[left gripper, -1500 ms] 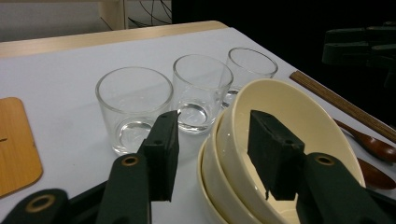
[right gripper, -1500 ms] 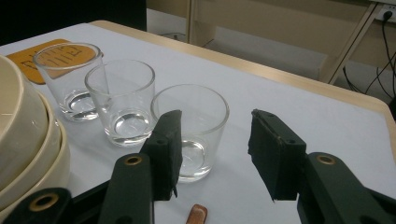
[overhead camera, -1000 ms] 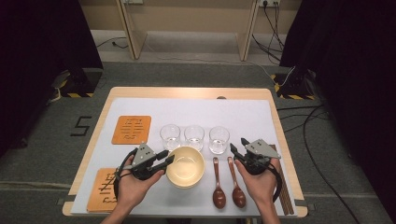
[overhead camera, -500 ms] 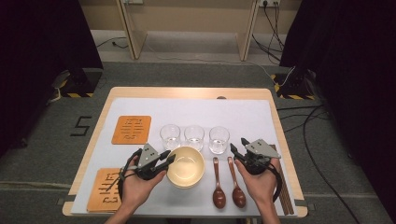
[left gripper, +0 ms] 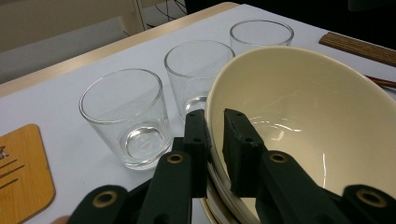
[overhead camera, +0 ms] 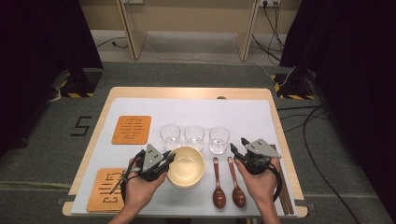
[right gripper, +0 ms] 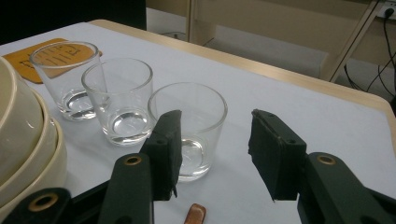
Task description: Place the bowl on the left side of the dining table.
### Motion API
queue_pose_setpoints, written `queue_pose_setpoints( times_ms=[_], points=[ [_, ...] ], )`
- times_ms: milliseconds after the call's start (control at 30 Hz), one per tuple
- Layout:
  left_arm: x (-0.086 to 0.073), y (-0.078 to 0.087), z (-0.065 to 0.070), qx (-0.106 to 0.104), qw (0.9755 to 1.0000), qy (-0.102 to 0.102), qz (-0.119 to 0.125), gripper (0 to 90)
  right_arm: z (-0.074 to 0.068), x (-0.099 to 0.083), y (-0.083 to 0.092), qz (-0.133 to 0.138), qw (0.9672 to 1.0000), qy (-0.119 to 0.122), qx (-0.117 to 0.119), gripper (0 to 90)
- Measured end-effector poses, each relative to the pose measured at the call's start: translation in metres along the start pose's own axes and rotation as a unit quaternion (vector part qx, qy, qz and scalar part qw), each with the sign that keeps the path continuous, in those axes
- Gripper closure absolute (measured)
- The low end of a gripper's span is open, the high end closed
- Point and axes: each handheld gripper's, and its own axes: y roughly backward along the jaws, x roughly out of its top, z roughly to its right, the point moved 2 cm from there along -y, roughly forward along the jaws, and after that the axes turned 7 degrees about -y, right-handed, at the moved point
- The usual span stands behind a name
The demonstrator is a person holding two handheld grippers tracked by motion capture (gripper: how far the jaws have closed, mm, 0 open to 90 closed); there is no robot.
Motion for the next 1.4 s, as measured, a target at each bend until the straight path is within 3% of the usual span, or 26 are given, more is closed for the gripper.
queue_pose_setpoints(
  times_ms=[233,367,967,1400],
  points=[
    [0.001,0.0,0.0,0.002,1.0,-0.003,-0.005,79.8,-0.001,-0.001,-0.002,-0.002,1.0,0.0,0.003,54.0],
    [0.002,-0.003,-0.002,0.0,1.0,0.01,0.0,82.6,0.0,0.0,-0.002,-0.001,1.0,-0.002,0.003,53.9],
    [0.008,-0.001,-0.002,-0.004,0.9999,-0.009,0.004,84.1,0.003,0.001,0.0,0.002,1.0,-0.006,0.0,53.9],
    [0.014,0.009,-0.006,-0.004,0.9993,-0.021,0.03,84.3,0.004,0.001,0.001,0.005,1.0,-0.005,-0.002,53.9]
  ],
)
